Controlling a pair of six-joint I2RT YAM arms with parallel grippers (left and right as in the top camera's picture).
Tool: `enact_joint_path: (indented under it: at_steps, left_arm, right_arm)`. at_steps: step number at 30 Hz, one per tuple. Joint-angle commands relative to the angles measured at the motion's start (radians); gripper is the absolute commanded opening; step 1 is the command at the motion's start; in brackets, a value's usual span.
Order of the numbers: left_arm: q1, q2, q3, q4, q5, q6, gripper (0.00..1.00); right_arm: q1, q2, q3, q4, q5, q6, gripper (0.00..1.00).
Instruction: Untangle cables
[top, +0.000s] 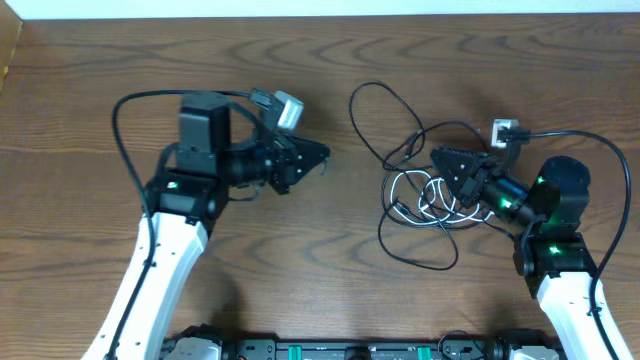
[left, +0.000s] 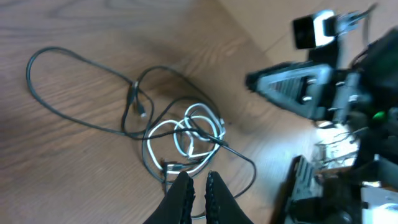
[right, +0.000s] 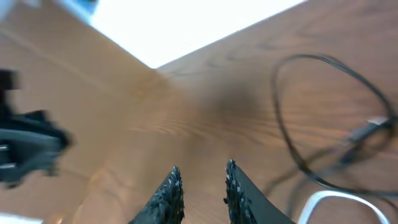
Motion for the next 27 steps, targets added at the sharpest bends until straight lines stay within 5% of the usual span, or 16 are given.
enact_joint_path:
  at_steps: [1,3,4,6,9,17,27]
  left_arm:
    - [-0.046,0.029,0.005,-0.002,-0.115,-0.005,0.09]
    - [-0.058,0.039,0.005,-0.003,-0.115,-0.005,0.23]
    - [-0.06,0.041,0.005,-0.006,-0.115,-0.005,0.45]
    - [-0.06,0.043,0.005,-0.006,-0.115,-0.005,0.63]
    - [-0.06,0.043,0.005,-0.006,-0.114,-0.005,0.78]
    - [-0.06,0.043,0.005,-0.013,-0.114,-0.006,0.91]
    - [-0.06,0.043,0.005,-0.097,-0.114,-0.005,0.96]
  right_arm:
    - [-0.003,0.0,0.006,0.003,-0.066,0.047,0.23]
    - [-0.003,0.0,0.006,-0.003,-0.049,0.047,0.32]
    - [-0.003,0.0,0.006,-0.011,-0.027,0.047,0.35]
    - [-0.003,0.0,0.006,-0.035,0.022,0.047,0.4]
    - [-0.003,0.0,0.006,-0.121,0.116,0.047,0.47]
    - [-0.003,0.0,0.006,-0.352,0.398,-0.014,0.74]
    - [-0.003,0.0,0.006,-0.249,0.328,-0.014,0.99]
